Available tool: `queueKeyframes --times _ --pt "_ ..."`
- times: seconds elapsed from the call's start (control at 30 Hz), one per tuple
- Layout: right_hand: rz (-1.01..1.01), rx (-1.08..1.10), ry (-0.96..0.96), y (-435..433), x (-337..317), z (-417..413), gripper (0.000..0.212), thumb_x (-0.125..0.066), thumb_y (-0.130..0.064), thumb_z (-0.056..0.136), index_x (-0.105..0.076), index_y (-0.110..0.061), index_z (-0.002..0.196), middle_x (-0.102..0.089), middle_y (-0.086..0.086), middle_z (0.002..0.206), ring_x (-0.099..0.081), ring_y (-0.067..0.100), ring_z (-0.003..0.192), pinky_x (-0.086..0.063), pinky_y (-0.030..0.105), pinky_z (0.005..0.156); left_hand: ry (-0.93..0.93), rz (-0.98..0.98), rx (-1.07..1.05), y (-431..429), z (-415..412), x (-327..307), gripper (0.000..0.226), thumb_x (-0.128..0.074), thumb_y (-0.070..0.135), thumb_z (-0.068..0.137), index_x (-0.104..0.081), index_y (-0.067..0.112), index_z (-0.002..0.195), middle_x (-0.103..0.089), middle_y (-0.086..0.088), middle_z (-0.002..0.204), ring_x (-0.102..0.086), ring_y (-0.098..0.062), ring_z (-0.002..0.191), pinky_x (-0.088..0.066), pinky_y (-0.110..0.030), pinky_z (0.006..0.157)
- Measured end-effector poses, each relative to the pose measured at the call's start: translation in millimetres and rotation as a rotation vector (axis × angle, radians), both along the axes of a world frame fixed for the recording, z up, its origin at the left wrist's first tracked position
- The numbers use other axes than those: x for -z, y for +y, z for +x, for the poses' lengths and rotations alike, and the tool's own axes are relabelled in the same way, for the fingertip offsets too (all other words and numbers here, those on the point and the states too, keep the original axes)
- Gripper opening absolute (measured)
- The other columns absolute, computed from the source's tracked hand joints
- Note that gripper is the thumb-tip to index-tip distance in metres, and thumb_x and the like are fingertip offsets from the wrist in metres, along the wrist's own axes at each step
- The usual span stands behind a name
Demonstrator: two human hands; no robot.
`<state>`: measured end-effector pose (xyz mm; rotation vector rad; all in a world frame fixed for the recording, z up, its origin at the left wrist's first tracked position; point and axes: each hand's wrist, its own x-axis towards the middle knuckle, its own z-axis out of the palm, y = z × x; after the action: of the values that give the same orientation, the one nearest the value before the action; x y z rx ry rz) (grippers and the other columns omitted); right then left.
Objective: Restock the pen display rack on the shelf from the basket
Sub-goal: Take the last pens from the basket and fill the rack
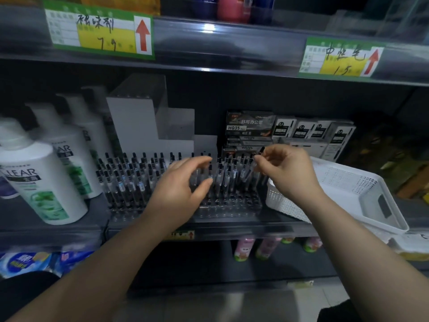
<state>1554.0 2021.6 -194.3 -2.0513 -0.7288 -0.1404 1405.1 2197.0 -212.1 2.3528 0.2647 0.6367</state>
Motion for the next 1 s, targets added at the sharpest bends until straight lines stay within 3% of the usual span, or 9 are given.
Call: queueKeyframes --times 0.27,0.6,0.83,1.0 --pt "-0.174 -0.069 -0.127 16 18 1 0.012 -0.068 -0.023 0.086 -0.068 -0.013 0.078 -0.070 -0.001 0.072 -0.067 0.013 0.069 -0.053 0.027 0.066 -0.032 0.124 -0.029 7 -2 -4 0.044 -0.059 0.029 0.094 -0.050 0.026 0.136 -0.056 0.012 0.127 -0.044 -0.007 0.123 -0.035 -0.026 0.103" --pt "-0.366 -0.101 -0.170 28 28 1 0.023 -0.065 -0.024 0.088 -0.065 -0.009 0.071 -0.067 0.002 0.066 -0.063 0.016 0.064 -0.053 0.034 0.063 -0.003 0.138 -0.057 13 0 0 0.047 -0.058 0.031 0.093 -0.047 0.027 0.139 -0.056 0.009 0.131 -0.043 -0.010 0.126 -0.038 -0.036 0.107" --pt "-0.416 -0.078 -0.153 31 29 -1 0.016 -0.066 -0.023 0.086 -0.069 -0.007 0.086 -0.070 0.005 0.078 -0.065 0.019 0.073 -0.055 0.034 0.071 0.029 0.134 -0.062 13 0 3 0.048 -0.058 0.032 0.094 -0.046 0.028 0.140 -0.054 0.009 0.134 -0.041 -0.011 0.129 -0.036 -0.038 0.109" --pt "-0.452 -0.048 -0.144 22 26 -7 0.026 -0.067 -0.030 0.085 -0.068 -0.012 0.104 -0.072 0.002 0.091 -0.066 0.019 0.083 -0.056 0.037 0.078 0.048 0.131 -0.054 10 1 1 0.048 -0.057 0.033 0.094 -0.045 0.027 0.140 -0.054 0.009 0.134 -0.041 -0.010 0.128 -0.035 -0.033 0.108"
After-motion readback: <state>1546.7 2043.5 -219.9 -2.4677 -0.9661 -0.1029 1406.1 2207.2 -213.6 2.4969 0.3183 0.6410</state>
